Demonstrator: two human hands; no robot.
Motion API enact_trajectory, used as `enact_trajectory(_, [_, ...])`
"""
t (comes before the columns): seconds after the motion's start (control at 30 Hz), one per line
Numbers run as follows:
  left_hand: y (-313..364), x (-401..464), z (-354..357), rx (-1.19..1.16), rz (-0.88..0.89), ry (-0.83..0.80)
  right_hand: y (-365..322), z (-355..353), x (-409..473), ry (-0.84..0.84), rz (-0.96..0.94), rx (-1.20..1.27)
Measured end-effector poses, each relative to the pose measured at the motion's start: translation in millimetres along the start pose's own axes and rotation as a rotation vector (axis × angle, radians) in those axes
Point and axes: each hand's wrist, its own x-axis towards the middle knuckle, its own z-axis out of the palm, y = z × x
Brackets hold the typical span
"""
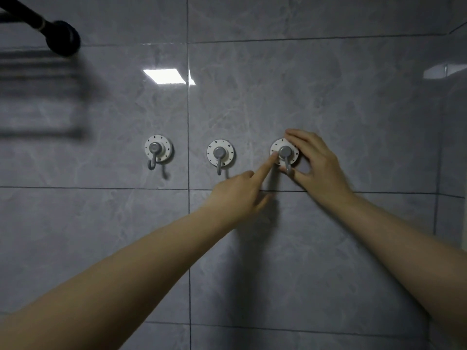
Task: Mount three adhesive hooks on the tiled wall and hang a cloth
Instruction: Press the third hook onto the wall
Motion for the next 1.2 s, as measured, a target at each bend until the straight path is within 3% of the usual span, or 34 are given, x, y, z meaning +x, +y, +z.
enact_trajectory(0.23, [7.2, 6.9, 11.8, 0.106, -0.056, 0.0, 9.4, 0.0, -3.8, -0.028, -0.095, -0.076])
enact_trajectory(0.33, [12.0, 9.0, 15.0, 0.163, -0.056, 0.033, 3.4, 5.0, -17.1, 0.042, -0.087, -0.079])
enact_trajectory(0.53, [6.1, 13.5, 24.4, 0.403, 0.141, 0.471, -0.5, 10.9, -19.2, 0.176, -0.073, -0.14])
enact_trajectory(0.8, [12.0, 11.5, 34.6, 0.204, 0.114, 0.401, 1.6, 4.8, -21.0, 0.078, -0.088, -0.2])
enact_trajectory(1.0, [6.7, 12.3, 32.7, 0.282, 0.165, 0.408, -11.1, 21.1, -35.7, 0.157, -0.021, -0.16])
enact_trajectory(1.2, [13.0, 17.0, 26.7, 0.323, 0.198, 0.436, -14.0, 16.6, -33.3, 0.084, 0.002, -0.228])
